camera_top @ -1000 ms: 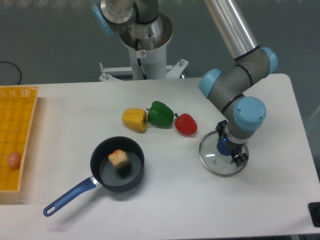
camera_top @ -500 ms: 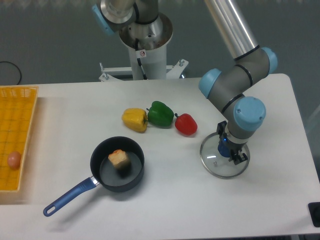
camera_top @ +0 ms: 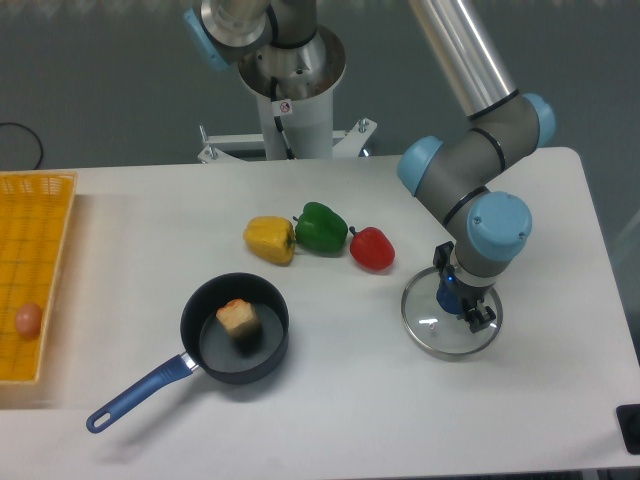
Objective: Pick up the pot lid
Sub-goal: 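Lift the glass lid by its knob off the table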
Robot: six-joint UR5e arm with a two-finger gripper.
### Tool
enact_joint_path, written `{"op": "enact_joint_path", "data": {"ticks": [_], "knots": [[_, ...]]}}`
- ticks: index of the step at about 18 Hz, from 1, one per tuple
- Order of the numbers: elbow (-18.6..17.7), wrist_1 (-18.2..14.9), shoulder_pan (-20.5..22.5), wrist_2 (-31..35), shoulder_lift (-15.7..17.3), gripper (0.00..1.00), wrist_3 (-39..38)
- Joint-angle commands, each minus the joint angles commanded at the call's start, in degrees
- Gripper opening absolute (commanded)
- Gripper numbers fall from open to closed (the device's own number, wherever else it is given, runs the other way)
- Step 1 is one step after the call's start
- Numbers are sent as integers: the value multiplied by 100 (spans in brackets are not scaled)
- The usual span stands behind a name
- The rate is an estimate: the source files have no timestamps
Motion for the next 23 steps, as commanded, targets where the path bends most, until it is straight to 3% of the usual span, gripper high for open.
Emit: {"op": "enact_joint_path", "data": {"ticks": [15, 23], "knots": [[0, -97, 0, 18, 263, 63, 9], [-18, -465, -17, 18, 782, 63, 9]]}}
